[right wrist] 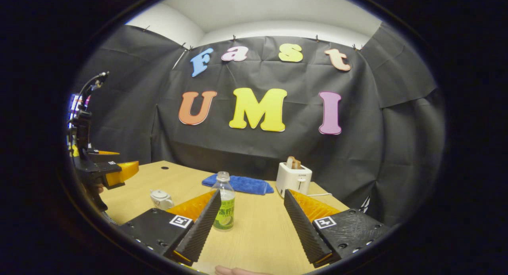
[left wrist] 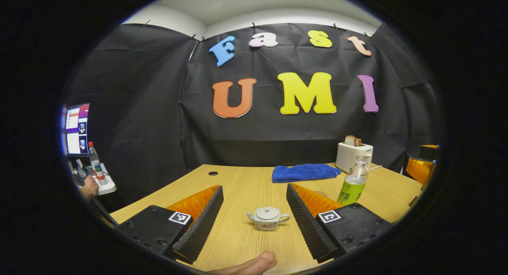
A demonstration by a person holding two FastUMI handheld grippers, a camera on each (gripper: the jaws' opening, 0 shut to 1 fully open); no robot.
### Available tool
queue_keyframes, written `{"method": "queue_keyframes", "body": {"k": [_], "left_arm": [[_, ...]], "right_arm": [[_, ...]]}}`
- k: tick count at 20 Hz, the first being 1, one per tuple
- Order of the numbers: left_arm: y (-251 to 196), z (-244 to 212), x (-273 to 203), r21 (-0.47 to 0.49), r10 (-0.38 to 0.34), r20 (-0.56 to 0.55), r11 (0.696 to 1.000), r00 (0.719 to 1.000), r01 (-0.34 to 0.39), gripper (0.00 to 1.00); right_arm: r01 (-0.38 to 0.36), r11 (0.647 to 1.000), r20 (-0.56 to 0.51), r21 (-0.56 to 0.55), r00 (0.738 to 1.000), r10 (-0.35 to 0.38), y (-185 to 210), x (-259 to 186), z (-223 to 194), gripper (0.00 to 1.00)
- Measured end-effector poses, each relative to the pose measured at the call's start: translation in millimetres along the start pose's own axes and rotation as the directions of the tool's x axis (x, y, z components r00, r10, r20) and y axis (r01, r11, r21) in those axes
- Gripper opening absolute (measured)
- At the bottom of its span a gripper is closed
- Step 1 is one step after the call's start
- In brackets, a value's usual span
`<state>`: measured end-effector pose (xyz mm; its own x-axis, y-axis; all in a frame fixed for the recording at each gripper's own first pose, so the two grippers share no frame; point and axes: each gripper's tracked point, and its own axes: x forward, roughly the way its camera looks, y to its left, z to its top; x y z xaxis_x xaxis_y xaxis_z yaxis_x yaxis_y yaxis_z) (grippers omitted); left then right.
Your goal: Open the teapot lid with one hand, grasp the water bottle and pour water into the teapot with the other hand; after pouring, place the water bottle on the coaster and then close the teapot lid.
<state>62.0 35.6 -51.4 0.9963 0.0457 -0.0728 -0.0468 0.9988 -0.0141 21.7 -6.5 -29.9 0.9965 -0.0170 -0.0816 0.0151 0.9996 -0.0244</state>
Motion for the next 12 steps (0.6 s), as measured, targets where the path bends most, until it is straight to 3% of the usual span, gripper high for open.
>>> {"method": "queue_keyframes", "body": {"k": [12], "left_arm": [[1, -62, 87, -0.031, -0.059, -0.092, 0.998, 0.994, 0.056, 1.00]], "right_arm": [[0.121, 0.991, -0.025, 0.052, 0.992, -0.120, -59, 14, -6, 0.95]]}}
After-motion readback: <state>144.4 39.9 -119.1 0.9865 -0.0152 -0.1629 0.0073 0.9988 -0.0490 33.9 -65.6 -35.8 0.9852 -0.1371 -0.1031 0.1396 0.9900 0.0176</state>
